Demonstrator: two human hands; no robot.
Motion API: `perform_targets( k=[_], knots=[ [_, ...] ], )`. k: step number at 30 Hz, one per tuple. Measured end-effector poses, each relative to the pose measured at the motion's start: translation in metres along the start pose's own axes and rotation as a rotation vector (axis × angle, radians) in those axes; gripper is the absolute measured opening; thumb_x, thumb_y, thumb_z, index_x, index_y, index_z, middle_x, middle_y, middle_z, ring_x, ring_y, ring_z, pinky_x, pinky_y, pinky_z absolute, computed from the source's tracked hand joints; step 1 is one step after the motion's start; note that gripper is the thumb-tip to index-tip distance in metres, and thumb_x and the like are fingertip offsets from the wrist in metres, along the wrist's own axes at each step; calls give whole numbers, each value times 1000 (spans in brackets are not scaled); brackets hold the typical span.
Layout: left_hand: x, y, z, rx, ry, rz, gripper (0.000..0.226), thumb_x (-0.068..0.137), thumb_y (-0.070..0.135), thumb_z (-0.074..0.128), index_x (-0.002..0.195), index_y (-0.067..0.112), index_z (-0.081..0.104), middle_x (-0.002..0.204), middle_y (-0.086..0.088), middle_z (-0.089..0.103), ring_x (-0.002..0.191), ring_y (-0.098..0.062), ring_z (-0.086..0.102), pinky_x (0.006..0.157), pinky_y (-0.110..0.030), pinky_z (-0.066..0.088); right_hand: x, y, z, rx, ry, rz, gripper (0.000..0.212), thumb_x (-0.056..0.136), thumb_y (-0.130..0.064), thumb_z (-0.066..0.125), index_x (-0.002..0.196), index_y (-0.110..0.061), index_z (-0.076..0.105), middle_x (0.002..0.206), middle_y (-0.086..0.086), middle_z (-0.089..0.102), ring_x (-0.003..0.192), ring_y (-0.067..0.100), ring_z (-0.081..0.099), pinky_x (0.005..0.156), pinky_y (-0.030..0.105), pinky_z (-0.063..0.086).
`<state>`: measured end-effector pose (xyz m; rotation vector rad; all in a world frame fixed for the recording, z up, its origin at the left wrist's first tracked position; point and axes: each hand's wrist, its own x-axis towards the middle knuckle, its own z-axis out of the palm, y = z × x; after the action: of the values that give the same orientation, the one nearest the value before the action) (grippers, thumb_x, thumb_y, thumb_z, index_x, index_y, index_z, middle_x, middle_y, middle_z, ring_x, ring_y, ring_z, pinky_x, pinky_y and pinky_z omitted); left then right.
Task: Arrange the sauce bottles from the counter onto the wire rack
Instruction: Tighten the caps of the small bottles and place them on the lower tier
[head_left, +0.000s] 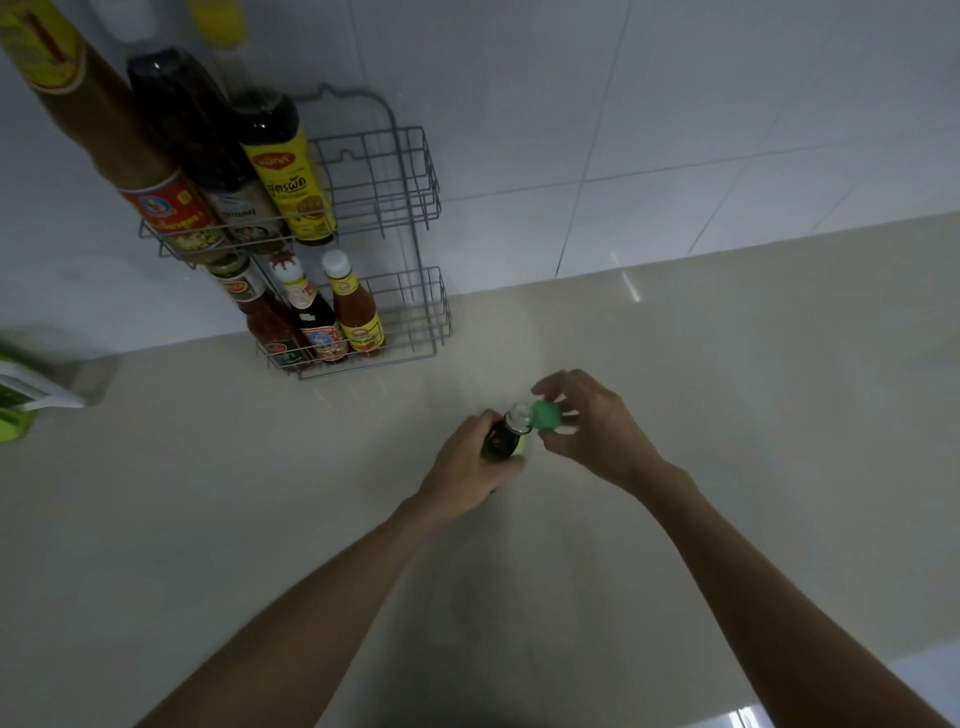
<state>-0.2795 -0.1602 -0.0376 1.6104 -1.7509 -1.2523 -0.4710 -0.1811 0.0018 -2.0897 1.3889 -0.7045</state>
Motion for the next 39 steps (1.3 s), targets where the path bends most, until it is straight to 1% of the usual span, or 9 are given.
perform_targets(
  k=[5,9,13,22,26,29,32,36,39],
  knots=[
    [-5,0,-30,-30,-29,-47,25,69,37,69,91,36,56,86,4,57,73,-11,56,61,-29,41,20,-35,-14,-3,-138,-175,33,79,-4,76,110,-6,66,107,6,65,90,17,63,80,22,56],
    [-18,-1,-54,-184,-174,-96,25,69,29,71,91,35,61,71,6,62,61,-9,57,55,-28,44,33,-50,-18,55,-271,-88,36,77,-8,78,111,-16,69,106,0,68,94,11,62,86,24,53],
    [-31,-4,-61,-315,-292,-82,27,69,19,68,95,25,62,77,-3,64,73,-17,62,69,-37,48,37,-63,-21,122,-415,-84,34,78,-11,78,109,-19,67,100,-9,70,95,5,63,85,11,46],
    [-52,-5,-58,-201,-122,-60,20,64,36,78,80,39,66,65,16,60,60,-6,57,54,-27,45,33,-85,-20,-69,-558,58,33,74,-44,77,89,-17,65,68,-6,69,57,10,67,59,20,52],
    [-52,-6,-64,-243,-22,-115,24,61,33,76,84,28,70,67,7,64,58,-8,58,57,-31,47,28,-91,-20,-22,-525,64,44,81,-47,68,112,-19,55,82,5,70,58,13,68,55,25,58],
    [-53,-2,-70,-89,-4,-67,29,60,33,75,84,20,68,63,12,60,53,-2,53,50,-24,42,25,-96,-17,73,-421,11,33,86,-41,66,107,-18,56,76,-1,68,59,12,68,58,31,60],
    [-57,10,-79,-219,-168,-120,16,64,22,73,76,15,65,58,7,62,54,-11,58,50,-23,46,26,-99,-20,58,-392,-157,25,86,-27,69,108,-18,61,89,-1,69,75,9,66,71,32,58],
    [-62,21,-92,-428,-440,-147,12,71,7,64,83,5,60,61,-4,61,53,-17,58,54,-25,49,30,-103,-29,171,-427,-315,32,81,-7,74,111,-13,64,104,-4,67,94,6,62,83,15,51],
    [-62,26,-88,-380,-353,-131,9,71,10,67,78,8,61,63,-6,61,56,-20,58,59,-28,48,32,-107,-30,74,-385,-294,23,83,-21,73,103,-14,65,89,-6,67,79,6,62,73,23,53]
  ],
)
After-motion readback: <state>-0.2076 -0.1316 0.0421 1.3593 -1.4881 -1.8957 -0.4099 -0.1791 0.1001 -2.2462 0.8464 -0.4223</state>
